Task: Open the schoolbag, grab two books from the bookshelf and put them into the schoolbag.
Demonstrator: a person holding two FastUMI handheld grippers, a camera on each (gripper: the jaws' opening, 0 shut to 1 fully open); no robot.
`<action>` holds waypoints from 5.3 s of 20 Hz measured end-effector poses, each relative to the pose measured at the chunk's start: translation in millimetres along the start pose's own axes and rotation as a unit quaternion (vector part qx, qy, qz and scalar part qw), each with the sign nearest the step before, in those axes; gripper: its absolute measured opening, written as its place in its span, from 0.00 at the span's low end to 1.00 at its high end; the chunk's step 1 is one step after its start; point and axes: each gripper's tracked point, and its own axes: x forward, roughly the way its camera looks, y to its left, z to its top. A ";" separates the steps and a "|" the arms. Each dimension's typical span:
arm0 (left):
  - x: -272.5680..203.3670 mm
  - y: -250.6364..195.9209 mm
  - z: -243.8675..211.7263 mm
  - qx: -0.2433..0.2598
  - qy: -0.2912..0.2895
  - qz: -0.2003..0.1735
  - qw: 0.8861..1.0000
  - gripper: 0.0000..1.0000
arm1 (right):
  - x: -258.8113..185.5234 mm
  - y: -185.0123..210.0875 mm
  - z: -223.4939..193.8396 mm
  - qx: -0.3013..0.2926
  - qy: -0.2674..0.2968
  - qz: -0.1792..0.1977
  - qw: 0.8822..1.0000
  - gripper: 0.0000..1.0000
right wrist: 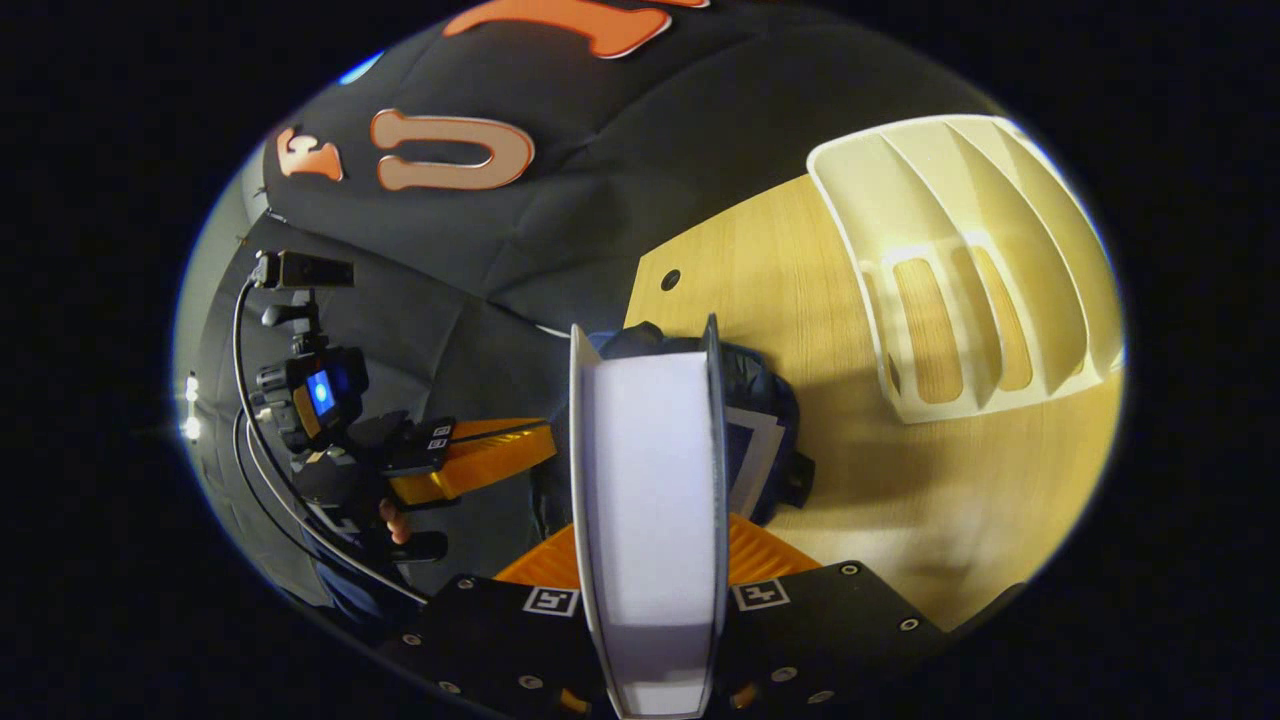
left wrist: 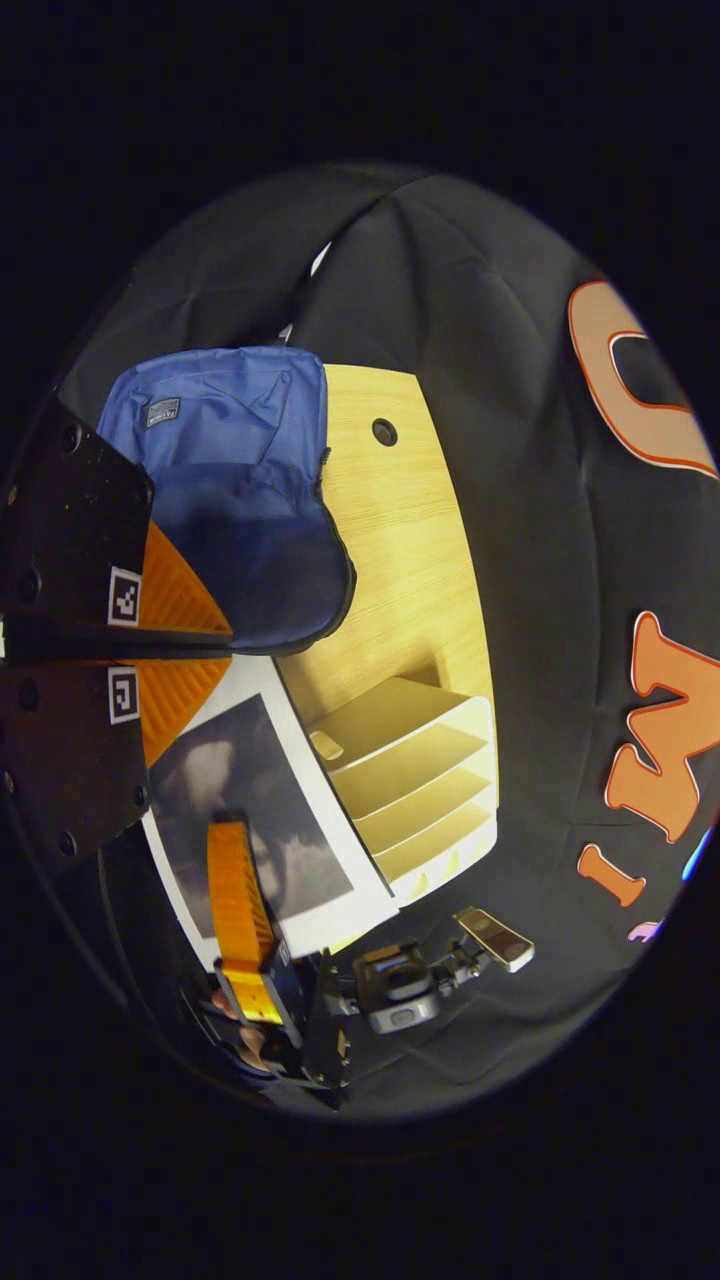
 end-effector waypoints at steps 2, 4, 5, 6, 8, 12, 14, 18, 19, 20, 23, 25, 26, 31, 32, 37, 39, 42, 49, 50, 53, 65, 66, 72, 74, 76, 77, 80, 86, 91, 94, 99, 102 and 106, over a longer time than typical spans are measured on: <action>2.0 -3.9 2.7 0.008 0.005 -0.001 1.000 0.01 | 16.2 -10.9 -5.5 0.027 -0.006 -0.002 1.000 0.41; 2.8 -7.9 5.3 0.015 0.009 -0.003 1.000 0.01 | 31.8 -19.9 -13.3 0.039 -0.006 -0.002 0.999 0.41; 3.0 -10.9 6.3 0.017 0.010 -0.006 1.000 0.01 | 38.4 -23.6 -16.8 0.042 -0.007 -0.004 0.999 0.41; 3.8 -14.8 6.6 0.019 0.012 -0.010 1.000 0.01 | 46.8 -24.4 -17.9 0.050 -0.009 -0.002 0.999 0.41; 4.8 -22.9 6.9 0.024 0.014 -0.019 0.999 0.01 | 62.0 -22.3 -19.2 0.067 -0.012 0.009 0.998 0.40; 8.9 -36.1 8.1 0.023 0.016 -0.035 0.999 0.01 | 89.8 -28.2 -15.2 0.106 -0.035 0.026 0.993 0.41; 9.3 -38.2 7.9 0.022 0.017 -0.036 0.999 0.01 | 101.7 -33.9 -16.4 0.131 -0.036 0.035 0.990 0.41; 10.6 -44.8 10.5 0.027 0.021 -0.037 0.999 0.01 | 117.4 -35.5 -10.4 0.142 -0.070 0.033 0.987 0.41; 10.3 -47.1 11.0 0.029 0.020 -0.037 0.999 0.01 | 122.8 -33.0 -12.2 0.142 -0.070 0.034 0.987 0.41; 9.9 -49.4 11.8 0.032 0.020 -0.039 0.999 0.01 | 128.8 -31.3 -12.1 0.143 -0.073 0.035 0.986 0.41; 9.3 -55.5 11.0 0.040 0.024 -0.045 0.998 0.01 | 149.6 -22.5 -15.8 0.138 -0.069 0.039 0.987 0.41; 9.5 -57.1 12.2 0.043 0.025 -0.047 0.998 0.01 | 162.8 -18.7 -14.8 0.140 -0.072 0.041 0.987 0.41; 8.1 -57.6 12.4 0.045 0.024 -0.048 0.998 0.01 | 168.2 -16.8 -13.0 0.142 -0.076 0.042 0.986 0.41; -0.1 -66.8 18.0 0.048 0.012 -0.066 0.997 0.01 | 199.1 -14.5 -12.2 0.146 -0.076 0.026 0.986 0.41; -0.2 -64.7 19.4 0.043 0.010 -0.065 0.997 0.01 | 202.9 -13.3 -10.6 0.150 -0.076 0.026 0.985 0.41; 6.0 -49.8 22.0 0.003 -0.006 -0.070 0.998 0.01 | 200.5 -15.9 -10.4 0.137 -0.046 0.002 0.989 0.54; 8.0 -49.1 21.0 0.001 -0.007 -0.069 0.998 0.01 | 195.8 -21.5 -4.6 0.128 -0.040 -0.019 0.991 0.30; 11.1 -47.8 18.1 -0.001 -0.010 -0.069 0.998 0.01 | 183.1 -27.6 -2.4 0.111 -0.041 -0.045 0.992 0.55; 15.0 -38.6 9.8 -0.016 -0.011 -0.064 0.998 0.01 | 141.1 -44.8 -4.7 0.074 -0.035 -0.085 0.993 0.59; 16.2 -38.4 8.4 -0.015 -0.011 -0.063 0.998 0.01 | 134.5 -49.5 -5.5 0.071 -0.035 -0.092 0.993 0.59; 20.3 -37.3 4.8 -0.015 -0.007 -0.056 0.998 0.01 | 116.2 -55.5 -5.2 0.067 -0.039 -0.098 0.992 0.75; 31.8 -52.5 -3.4 -0.010 0.004 -0.053 0.999 0.01 | 94.1 -137.6 -22.5 0.056 -0.019 -0.186 0.981 0.56; 32.6 -54.5 -3.7 -0.007 0.007 -0.055 0.998 0.01 | 100.7 -134.1 -24.4 0.057 -0.014 -0.177 0.982 0.56; 34.1 -67.8 -4.7 0.007 0.014 -0.066 0.998 0.01 | 114.4 -122.4 -38.4 0.052 0.011 -0.158 0.986 0.52; 35.5 -73.3 -6.2 0.015 0.018 -0.069 0.997 0.01 | 113.8 -125.0 -35.2 0.058 0.011 -0.147 0.987 0.52; 36.5 -77.0 -7.6 0.026 0.022 -0.067 0.997 0.01 | 110.6 -121.3 -37.6 0.060 0.017 -0.140 0.988 0.51; 38.3 -79.2 -7.8 0.034 0.023 -0.067 0.997 0.01 | 109.9 -121.8 -38.3 0.058 0.018 -0.136 0.989 0.52; 44.7 -89.7 -16.1 0.056 0.040 -0.063 0.996 0.01 | 111.6 -121.5 -37.8 0.057 0.014 -0.123 0.991 0.52; 56.9 -88.5 -20.8 0.069 0.056 -0.053 0.995 0.01 | 108.0 -121.4 -39.0 0.071 0.022 -0.102 0.992 0.52; 62.5 -72.7 -34.5 0.003 0.048 -0.056 0.997 0.02 | 84.9 -117.1 -20.0 0.085 -0.002 -0.076 0.993 0.33; 67.9 -72.1 -42.7 -0.025 0.046 -0.054 0.997 0.12 | 61.1 -121.6 -8.6 0.071 -0.024 -0.085 0.994 0.50; 85.9 -74.9 -63.5 -0.067 0.046 -0.029 0.996 0.42 | 9.6 -130.1 24.1 0.020 -0.081 -0.112 0.990 0.32; 87.9 -75.2 -60.7 -0.075 0.030 -0.005 0.997 0.50 | -26.1 -132.7 47.6 -0.036 -0.124 -0.140 0.982 0.51; 87.5 -86.6 -46.1 -0.093 -0.011 0.031 0.995 0.77 | -74.3 -129.8 81.3 -0.103 -0.182 -0.168 0.963 0.53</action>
